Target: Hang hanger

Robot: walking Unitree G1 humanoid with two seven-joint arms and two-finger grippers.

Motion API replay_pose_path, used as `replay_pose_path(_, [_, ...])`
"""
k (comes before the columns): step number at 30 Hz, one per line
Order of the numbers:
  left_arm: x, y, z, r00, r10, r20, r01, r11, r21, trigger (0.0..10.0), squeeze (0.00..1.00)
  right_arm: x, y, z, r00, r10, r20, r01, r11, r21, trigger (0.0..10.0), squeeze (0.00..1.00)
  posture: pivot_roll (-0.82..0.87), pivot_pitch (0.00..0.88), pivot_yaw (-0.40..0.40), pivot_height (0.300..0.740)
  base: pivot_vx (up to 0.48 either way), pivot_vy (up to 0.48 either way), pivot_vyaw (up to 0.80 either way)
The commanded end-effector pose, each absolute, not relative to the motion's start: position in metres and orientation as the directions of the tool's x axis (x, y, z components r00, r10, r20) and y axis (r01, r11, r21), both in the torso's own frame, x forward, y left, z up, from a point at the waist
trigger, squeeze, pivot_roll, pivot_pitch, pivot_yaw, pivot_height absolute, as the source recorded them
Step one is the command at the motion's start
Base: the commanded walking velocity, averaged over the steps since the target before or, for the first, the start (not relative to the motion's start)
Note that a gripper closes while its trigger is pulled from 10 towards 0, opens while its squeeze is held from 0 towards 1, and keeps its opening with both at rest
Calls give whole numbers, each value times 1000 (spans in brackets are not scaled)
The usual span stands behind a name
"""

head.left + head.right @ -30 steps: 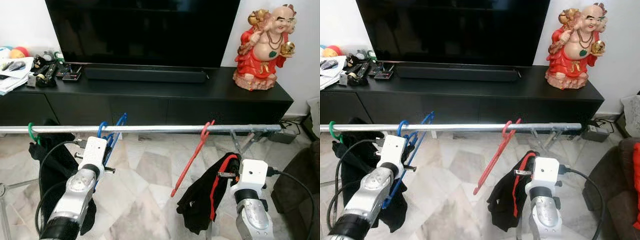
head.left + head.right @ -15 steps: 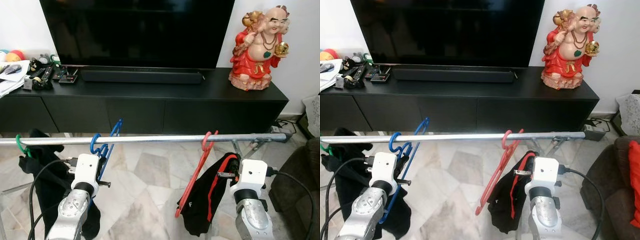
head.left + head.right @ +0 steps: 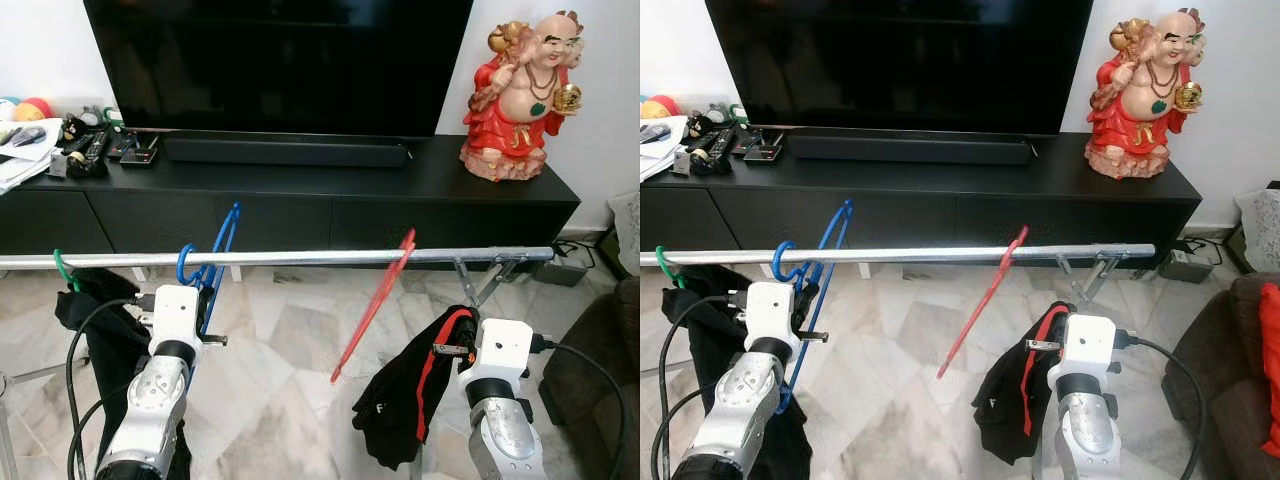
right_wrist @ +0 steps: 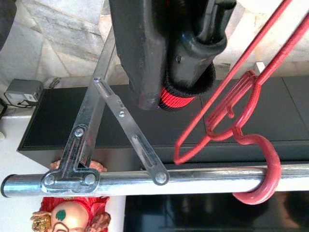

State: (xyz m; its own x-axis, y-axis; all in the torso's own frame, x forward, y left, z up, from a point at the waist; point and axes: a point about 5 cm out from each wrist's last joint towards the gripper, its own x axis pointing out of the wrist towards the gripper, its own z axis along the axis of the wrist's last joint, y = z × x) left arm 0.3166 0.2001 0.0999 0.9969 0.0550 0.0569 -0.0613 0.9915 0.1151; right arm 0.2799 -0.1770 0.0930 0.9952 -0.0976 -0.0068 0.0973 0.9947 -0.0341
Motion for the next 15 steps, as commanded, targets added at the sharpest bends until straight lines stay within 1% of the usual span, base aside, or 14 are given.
replay_pose_path(1, [316, 201, 106, 993, 59, 99, -71, 990, 122, 0, 0, 279, -180, 98, 994, -104, 19, 105, 994, -41, 10000, 0, 73, 66, -23, 740, 0, 0, 0])
replay_pose_path(5, [305, 206, 110, 990, 38, 136, -61, 983, 172, 0, 0, 279, -180, 98, 994, -107, 19, 108, 993, -43, 10000, 0, 78, 70, -22, 740, 0, 0, 0])
replay_pose_path(6, [302, 207, 110, 990, 32, 137, -57, 982, 182, 0, 0, 279, -180, 98, 994, -107, 18, 108, 993, -43, 10000, 0, 78, 70, -22, 740, 0, 0, 0])
replay_pose_path(8, [290, 210, 104, 993, -13, 121, -18, 968, 250, 0, 0, 278, -180, 97, 994, -107, 17, 107, 993, -41, 10000, 0, 85, 73, -21, 740, 0, 0, 0])
replay_pose_path(9, [290, 210, 104, 993, -13, 121, -18, 968, 250, 0, 0, 278, -180, 97, 994, -107, 17, 107, 993, -41, 10000, 0, 85, 73, -21, 740, 0, 0, 0])
replay_pose_path(10, [280, 213, 96, 994, -49, 93, 18, 952, 305, 0, 0, 279, -179, 97, 994, -106, 16, 107, 993, -40, 10000, 0, 88, 73, -21, 740, 0, 0, 0])
replay_pose_path(13, [262, 216, 77, 994, -113, 8, 100, 907, 409, 0, 0, 280, -178, 97, 995, -103, 16, 103, 994, -37, 10000, 0, 96, 77, -21, 740, 0, 0, 0])
replay_pose_path(14, [258, 216, 72, 993, -120, -16, 116, 900, 421, 510, 0, 280, -177, 97, 995, -101, 16, 102, 994, -36, 10000, 0, 96, 77, -21, 740, 0, 0, 0])
replay_pose_path(15, [255, 218, 66, 993, -113, -42, 120, 902, 415, 1412, 0, 280, -177, 97, 995, -100, 16, 101, 994, -36, 10000, 0, 96, 77, -21, 740, 0, 0, 0])
